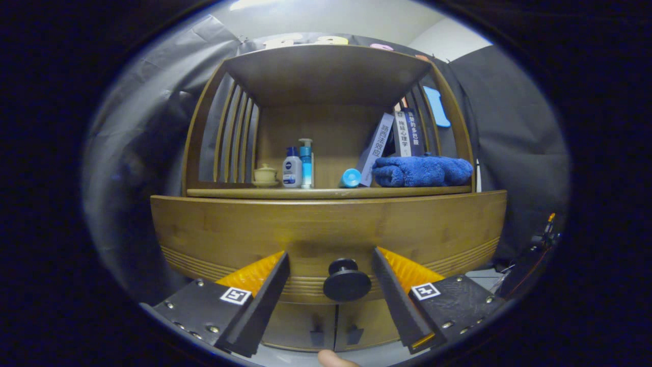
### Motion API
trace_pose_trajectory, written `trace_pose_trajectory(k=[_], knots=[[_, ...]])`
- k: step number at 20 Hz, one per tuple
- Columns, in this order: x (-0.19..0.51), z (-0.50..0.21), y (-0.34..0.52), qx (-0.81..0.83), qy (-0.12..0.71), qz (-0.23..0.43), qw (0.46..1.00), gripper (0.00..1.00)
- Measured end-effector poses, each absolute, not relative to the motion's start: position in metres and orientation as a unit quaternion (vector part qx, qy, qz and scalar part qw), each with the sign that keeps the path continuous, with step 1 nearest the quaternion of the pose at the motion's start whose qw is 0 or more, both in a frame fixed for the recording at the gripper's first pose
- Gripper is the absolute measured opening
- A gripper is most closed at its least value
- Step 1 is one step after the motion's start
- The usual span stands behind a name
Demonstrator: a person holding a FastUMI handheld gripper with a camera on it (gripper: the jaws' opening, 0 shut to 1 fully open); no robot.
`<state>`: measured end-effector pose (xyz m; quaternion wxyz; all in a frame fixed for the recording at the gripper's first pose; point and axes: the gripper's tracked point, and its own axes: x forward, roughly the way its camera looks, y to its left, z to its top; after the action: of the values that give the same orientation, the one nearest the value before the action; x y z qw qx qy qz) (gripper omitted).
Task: Pull open the drawer, take out the items inside it, and place them on the countertop above the cabinet.
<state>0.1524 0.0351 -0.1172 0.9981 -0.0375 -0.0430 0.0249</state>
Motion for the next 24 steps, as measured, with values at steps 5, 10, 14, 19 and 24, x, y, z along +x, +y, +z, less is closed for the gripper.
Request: trace_pose_trajectory(k=[5, 10, 14, 19, 24], knots=[[0.181, -0.116, 0.038, -0.039, -0.045, 0.026, 0.998, 0.99], [0.192, -0.115, 0.040, -0.033, -0.050, 0.027, 0.998, 0.99], [0.198, -0.116, 0.040, -0.035, -0.051, 0.029, 0.998, 0.98], [0.204, -0.117, 0.043, -0.032, -0.043, 0.028, 0.998, 0.99], [0.208, -0.118, 0.044, -0.031, -0.040, 0.029, 0.998, 0.99]])
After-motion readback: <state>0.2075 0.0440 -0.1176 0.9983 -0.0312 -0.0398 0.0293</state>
